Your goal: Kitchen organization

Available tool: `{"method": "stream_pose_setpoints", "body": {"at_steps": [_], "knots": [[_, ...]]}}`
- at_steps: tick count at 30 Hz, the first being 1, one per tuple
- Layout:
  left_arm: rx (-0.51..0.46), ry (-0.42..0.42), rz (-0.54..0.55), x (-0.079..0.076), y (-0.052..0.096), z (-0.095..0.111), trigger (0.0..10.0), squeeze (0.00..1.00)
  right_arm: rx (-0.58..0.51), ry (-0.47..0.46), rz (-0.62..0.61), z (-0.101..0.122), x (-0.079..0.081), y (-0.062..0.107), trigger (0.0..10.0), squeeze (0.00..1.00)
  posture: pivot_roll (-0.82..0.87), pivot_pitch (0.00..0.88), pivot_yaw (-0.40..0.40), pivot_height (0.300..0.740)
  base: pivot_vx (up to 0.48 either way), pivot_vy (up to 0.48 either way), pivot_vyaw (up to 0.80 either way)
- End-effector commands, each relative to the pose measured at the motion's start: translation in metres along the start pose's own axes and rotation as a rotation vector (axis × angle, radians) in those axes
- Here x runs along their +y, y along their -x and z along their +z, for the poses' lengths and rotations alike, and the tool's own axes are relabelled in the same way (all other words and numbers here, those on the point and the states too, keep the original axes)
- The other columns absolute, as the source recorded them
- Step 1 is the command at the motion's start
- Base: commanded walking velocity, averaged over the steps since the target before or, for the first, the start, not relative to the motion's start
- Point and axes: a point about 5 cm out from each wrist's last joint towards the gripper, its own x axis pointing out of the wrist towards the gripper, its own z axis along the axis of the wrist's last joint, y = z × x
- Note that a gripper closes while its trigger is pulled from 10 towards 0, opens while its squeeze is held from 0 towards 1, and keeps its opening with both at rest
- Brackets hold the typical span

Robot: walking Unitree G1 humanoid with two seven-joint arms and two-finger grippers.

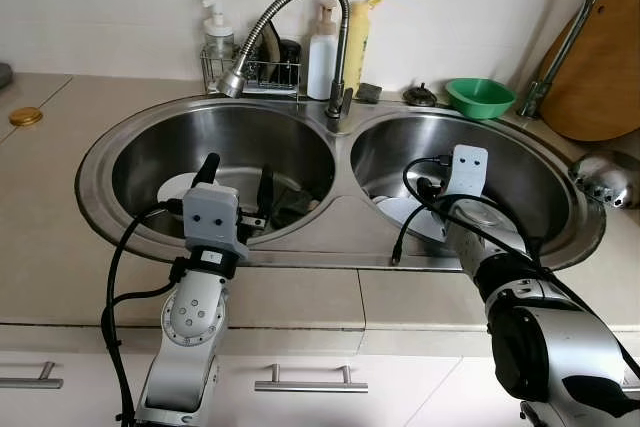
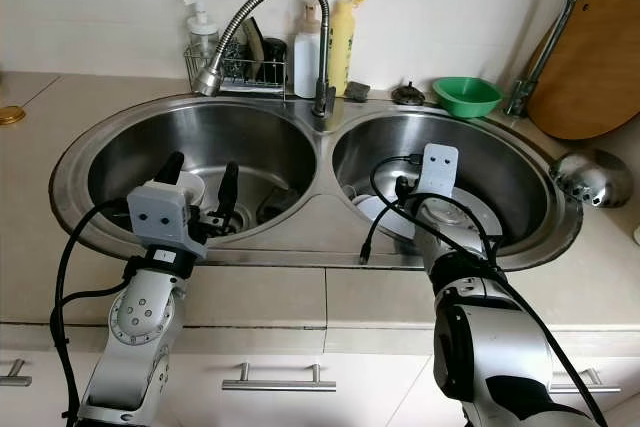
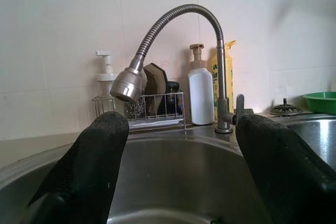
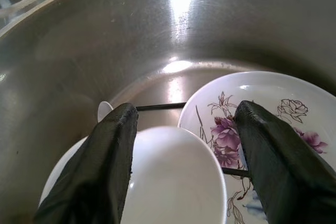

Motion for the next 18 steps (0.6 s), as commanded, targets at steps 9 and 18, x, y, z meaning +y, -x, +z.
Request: {"method": "stream_pose_setpoints", "body": {"at_steps": [9,18], "knots": [[-0.001,0.037,-0.014,-0.003,0.002,0.001,10.0,0.00,-0.377,0.111,0.131,0.050,0.033,0.020,10.0,1.00,0.06,0.000,-0.079,0.740,0.000,0.000,0.00],[-0.020,0.047,-0.031,-0.005,0.001,0.005,10.0,0.00,-0.588,0.076,0.288,0.059,0.052,0.062,10.0,0.00,0.05,0.000,-0.076,0.740,0.000,0.341,0.00]]}}
